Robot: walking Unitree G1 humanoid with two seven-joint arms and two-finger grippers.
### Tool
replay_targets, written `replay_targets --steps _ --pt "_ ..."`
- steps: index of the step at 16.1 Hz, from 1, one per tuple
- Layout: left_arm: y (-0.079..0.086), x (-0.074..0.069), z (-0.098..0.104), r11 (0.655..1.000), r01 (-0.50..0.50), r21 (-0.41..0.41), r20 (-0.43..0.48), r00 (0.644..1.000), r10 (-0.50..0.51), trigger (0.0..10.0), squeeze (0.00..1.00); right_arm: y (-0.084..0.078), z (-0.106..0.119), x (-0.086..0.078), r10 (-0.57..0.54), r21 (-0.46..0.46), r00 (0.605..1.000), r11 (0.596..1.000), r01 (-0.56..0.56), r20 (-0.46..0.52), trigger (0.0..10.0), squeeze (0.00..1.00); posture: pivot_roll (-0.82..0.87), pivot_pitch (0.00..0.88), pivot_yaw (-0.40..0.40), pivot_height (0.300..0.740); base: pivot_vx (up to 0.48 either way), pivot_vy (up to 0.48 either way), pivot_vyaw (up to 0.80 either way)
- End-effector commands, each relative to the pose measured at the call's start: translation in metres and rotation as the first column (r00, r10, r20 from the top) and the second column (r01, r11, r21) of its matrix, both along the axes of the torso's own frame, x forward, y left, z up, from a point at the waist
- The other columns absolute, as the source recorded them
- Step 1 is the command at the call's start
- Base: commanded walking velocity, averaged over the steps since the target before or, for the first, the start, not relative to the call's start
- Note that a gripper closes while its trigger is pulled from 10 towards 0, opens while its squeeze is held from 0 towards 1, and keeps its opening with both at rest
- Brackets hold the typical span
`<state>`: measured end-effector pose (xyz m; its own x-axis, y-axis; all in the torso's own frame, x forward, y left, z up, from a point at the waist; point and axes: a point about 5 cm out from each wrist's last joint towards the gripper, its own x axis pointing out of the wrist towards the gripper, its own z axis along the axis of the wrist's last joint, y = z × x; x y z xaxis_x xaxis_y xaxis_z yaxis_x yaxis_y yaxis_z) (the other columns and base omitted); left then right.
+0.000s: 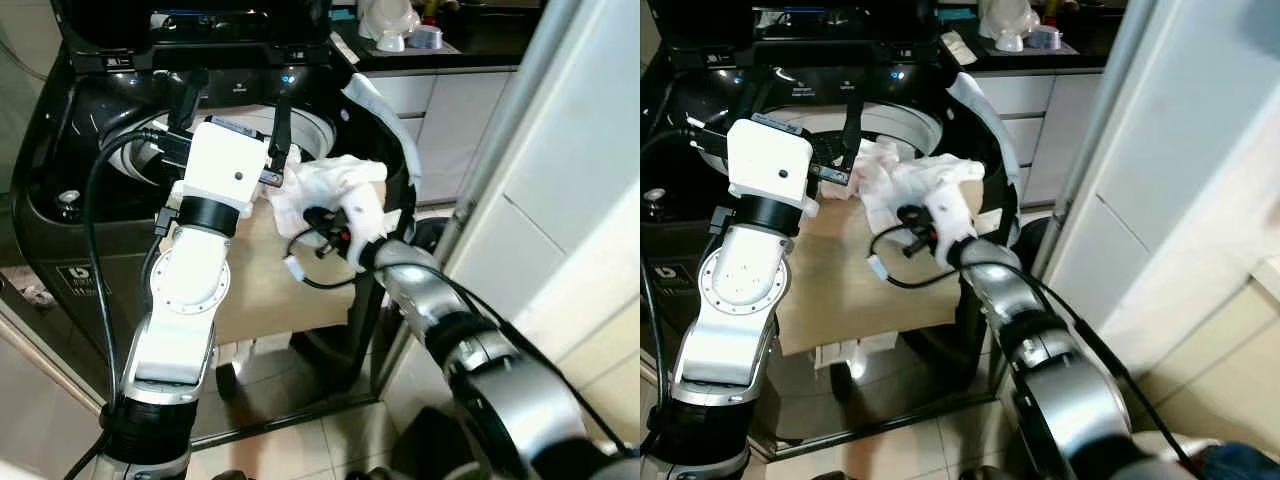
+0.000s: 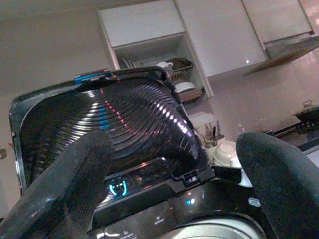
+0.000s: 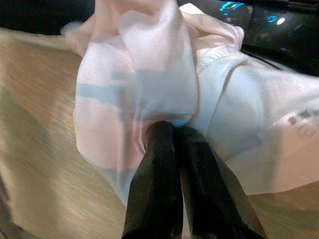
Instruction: Clothes washing
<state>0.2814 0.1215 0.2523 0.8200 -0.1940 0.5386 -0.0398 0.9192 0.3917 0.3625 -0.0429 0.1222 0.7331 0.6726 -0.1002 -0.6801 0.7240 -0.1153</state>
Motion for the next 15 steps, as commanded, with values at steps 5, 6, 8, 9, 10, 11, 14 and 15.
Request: replay_targets --steps 5,6,8,9,10,11,14,15 --pt "0.000 -0.004 0.001 1.000 -0.013 -0.003 0.012 1.000 0.013 10.0 0.00 0.025 0.044 0.016 -0.039 -0.032 0.988 0.998 0.045 0.147 10.0 0.00 0.09 0.000 -0.074 0.740 0.000 0.000 0.00" --pt "0.000 -0.004 0.001 1.000 -0.015 -0.004 0.011 1.000 0.015 10.0 0.00 0.028 0.052 0.018 -0.050 -0.012 0.984 0.999 0.053 0.171 10.0 0.00 0.09 0.000 -0.078 0.740 0.000 0.000 0.00" --pt "0.000 -0.006 -0.001 1.000 -0.022 -0.007 0.005 1.000 0.022 10.0 0.00 0.034 0.101 0.027 -0.117 0.126 0.949 0.989 0.084 0.292 10.0 0.00 0.09 0.000 -0.084 0.740 0.000 0.000 0.00" --pt "0.000 -0.006 -0.001 1.000 -0.023 -0.008 0.005 1.000 0.023 10.0 0.00 0.035 0.113 0.028 -0.127 0.157 0.938 0.984 0.080 0.322 10.0 0.00 0.09 0.000 -0.085 0.740 0.000 0.000 0.00" --pt "0.000 -0.006 -0.002 1.000 -0.025 -0.009 0.004 1.000 0.025 10.0 0.00 0.036 0.136 0.029 -0.147 0.210 0.908 0.975 0.067 0.392 10.0 0.00 0.09 0.000 -0.085 0.740 0.000 0.000 0.00" --pt "0.000 -0.006 -0.002 1.000 -0.026 -0.009 0.003 1.000 0.026 10.0 0.00 0.036 0.144 0.029 -0.156 0.230 0.895 0.971 0.062 0.418 10.0 0.00 0.09 0.000 -0.085 0.740 0.000 0.000 0.00" --pt "-0.001 -0.006 -0.003 1.000 -0.022 -0.009 -0.001 1.000 0.022 10.0 0.00 0.036 0.180 0.025 -0.179 0.304 0.826 0.953 0.010 0.534 10.0 0.00 0.08 0.000 -0.077 0.740 0.000 0.000 0.00" --pt "-0.002 -0.005 -0.003 1.000 -0.017 -0.009 -0.003 1.000 0.017 10.0 0.00 0.031 0.187 0.026 -0.189 0.339 0.823 0.941 -0.005 0.536 10.0 0.00 0.07 0.000 -0.077 0.740 0.000 0.000 0.00"
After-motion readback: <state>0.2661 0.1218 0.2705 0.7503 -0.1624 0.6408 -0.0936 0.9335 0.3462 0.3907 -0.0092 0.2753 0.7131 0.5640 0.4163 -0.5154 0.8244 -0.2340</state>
